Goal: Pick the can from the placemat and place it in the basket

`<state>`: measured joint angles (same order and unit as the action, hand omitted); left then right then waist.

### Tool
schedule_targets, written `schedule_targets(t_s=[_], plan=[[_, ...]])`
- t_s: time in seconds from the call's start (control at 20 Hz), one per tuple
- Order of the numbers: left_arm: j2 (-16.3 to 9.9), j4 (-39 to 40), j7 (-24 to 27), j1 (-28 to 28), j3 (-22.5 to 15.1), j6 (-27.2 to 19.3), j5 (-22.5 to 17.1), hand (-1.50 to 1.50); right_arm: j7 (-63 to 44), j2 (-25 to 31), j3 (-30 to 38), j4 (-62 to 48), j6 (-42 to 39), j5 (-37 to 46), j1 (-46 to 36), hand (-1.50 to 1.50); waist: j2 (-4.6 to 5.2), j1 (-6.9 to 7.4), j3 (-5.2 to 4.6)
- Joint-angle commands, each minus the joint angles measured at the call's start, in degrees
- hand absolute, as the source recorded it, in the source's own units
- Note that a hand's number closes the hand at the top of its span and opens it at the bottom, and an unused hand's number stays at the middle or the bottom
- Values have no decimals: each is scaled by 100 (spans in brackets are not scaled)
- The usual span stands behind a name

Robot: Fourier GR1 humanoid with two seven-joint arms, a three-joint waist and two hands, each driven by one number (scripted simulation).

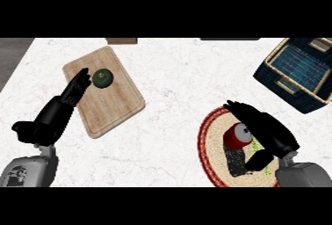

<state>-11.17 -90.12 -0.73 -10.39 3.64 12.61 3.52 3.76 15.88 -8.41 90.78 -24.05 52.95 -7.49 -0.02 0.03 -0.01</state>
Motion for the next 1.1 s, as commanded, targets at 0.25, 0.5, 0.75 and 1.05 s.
schedule_targets(t_s=[0.25,0.5,0.75,1.05], plan=[[98,-168,53,242,-22,134,42,0,288,-247,3,-1052,440,402,-142,-150,4,13,2],[67,-404,-72,353,109,181,-2,0,599,-21,51,-999,63,390,-66,-150,0,7,1],[105,-315,-433,-105,154,146,-72,0,449,-256,-318,-1026,-74,674,-272,150,0,-3,1],[218,-474,-245,227,-49,57,199,0,1095,163,-452,-1123,322,1037,-197,150,-4,9,2]])
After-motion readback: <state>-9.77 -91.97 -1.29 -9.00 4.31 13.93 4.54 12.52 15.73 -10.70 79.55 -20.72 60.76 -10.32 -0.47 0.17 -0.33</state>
